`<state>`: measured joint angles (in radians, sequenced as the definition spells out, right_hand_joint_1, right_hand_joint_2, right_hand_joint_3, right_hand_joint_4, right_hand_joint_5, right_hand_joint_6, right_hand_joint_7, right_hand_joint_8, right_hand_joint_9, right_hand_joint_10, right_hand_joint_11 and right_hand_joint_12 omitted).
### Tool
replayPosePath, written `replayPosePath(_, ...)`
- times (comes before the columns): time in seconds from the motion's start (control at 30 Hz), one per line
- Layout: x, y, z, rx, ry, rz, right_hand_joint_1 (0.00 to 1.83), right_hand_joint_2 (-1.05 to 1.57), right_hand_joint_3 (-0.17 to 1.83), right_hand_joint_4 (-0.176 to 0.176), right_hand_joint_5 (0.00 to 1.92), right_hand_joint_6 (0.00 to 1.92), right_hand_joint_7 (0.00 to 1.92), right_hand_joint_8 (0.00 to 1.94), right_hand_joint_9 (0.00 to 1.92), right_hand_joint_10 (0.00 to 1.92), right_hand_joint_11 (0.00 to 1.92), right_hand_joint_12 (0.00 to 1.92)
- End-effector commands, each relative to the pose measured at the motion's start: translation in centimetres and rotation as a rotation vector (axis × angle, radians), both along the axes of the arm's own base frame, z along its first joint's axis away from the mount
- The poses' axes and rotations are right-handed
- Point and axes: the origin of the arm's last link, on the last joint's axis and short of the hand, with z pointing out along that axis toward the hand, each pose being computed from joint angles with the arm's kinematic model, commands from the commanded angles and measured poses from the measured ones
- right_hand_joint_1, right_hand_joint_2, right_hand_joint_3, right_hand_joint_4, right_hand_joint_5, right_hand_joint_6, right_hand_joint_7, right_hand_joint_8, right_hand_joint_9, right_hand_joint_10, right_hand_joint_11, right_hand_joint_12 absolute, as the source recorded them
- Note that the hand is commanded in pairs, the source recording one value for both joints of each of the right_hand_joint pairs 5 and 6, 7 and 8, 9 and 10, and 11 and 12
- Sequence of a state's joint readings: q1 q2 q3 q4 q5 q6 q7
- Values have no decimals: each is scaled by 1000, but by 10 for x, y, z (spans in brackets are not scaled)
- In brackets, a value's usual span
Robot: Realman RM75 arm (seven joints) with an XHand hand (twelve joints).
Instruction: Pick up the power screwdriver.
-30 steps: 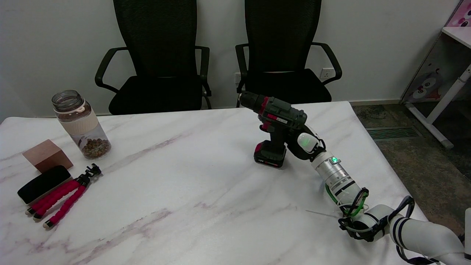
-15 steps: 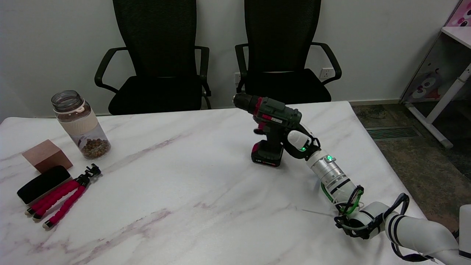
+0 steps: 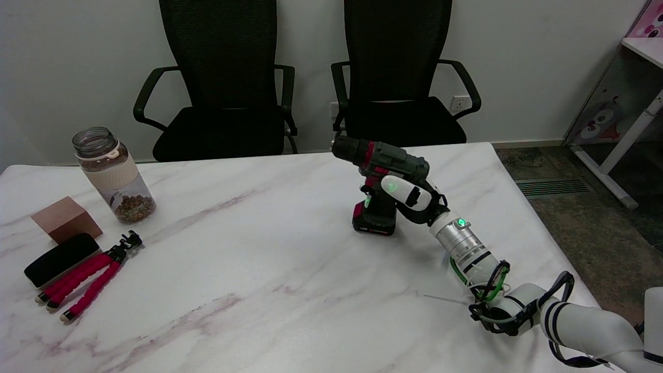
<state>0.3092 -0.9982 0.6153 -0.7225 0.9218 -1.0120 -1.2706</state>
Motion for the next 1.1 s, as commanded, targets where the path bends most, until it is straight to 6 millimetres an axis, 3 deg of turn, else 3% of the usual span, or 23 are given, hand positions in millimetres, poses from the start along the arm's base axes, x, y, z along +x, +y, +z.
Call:
replayPosePath(0.03, -4, 0, 0, -5, -2, -29, 963, 271, 864, 156, 575, 575, 575, 575, 915, 915, 1354, 1354)
replayPosePath(0.33, -4, -2, 0, -4, -2, -32, 977, 375, 872, 156, 613, 613, 613, 613, 906, 906, 1411, 1411)
replayPosePath(0.6, -4, -6, -2, -4, -3, -50, 972, 390, 891, 124, 591, 591, 591, 591, 894, 894, 1478, 1478)
replayPosePath(0.83, -4, -9, -3, -3, -5, -66, 928, 522, 905, 127, 564, 564, 564, 564, 1075, 1075, 1738, 1738)
replayPosePath(1.1, -3, -12, -6, 2, -9, -74, 878, 647, 917, 111, 571, 571, 571, 571, 1196, 1196, 1843, 1843)
